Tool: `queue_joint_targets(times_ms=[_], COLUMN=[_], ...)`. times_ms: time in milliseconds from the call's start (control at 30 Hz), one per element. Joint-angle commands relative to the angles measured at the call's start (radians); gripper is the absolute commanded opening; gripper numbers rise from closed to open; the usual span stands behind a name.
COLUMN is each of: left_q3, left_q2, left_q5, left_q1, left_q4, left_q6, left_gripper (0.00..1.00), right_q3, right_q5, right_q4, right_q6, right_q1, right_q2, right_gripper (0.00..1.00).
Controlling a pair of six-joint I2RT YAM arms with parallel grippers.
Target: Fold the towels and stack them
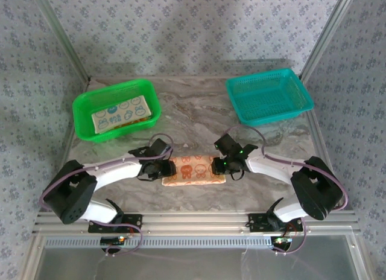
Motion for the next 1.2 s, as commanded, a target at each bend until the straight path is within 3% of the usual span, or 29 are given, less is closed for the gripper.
queue_joint_targets(times_ms=[0,100,200,300,467,533,567,867,1167], left_q3=[0.004,0.028,0.034,0.063,0.155,0.204,0.236,0.541,0.898], left_q2=[0.079,0.138,0.177,0.168,0.088,0.057,0.04,-0.042,0.021], left_q5=[-0.054,-0.11,-0.117,-0.148,-0.226,-0.25,-0.26,-0.307,-0.308], left_q1=[-0.036,-0.07,-0.085,-0.093,-0.093,-0.087,-0.081,0.024,0.159], left_q4=[-0.04,-0.073,-0.064,-0.109,-0.28,-0.377,-0.424,-0.77,-0.952], left_q6=[-0.03,-0.06,-0.066,-0.059,-0.029,-0.015,-0.007,0.128,0.278], left_gripper=[0.48,0.36,0.17,0.02,0.0,0.0,0.0,0.0,0.0], right_q3=[-0.011,-0.012,-0.018,-0.02,-0.026,-0.027,-0.024,0.054,0.145], right_q5=[0.018,0.031,0.035,0.055,0.075,0.068,0.062,0.025,-0.02], right_q4=[-0.002,-0.008,-0.021,-0.044,-0.067,-0.073,-0.072,-0.096,-0.089], right_q6=[-0.007,-0.003,0.004,0.009,0.013,0.009,0.007,-0.047,-0.081], right_q1=[-0.001,-0.002,-0.004,-0.014,-0.067,-0.101,-0.123,-0.24,-0.27], right_q2=[-0.003,-0.021,-0.06,-0.116,-0.225,-0.262,-0.281,-0.309,-0.226], right_gripper=[0.28,0.29,0.33,0.51,0.74,0.88,0.99,1.0,1.0])
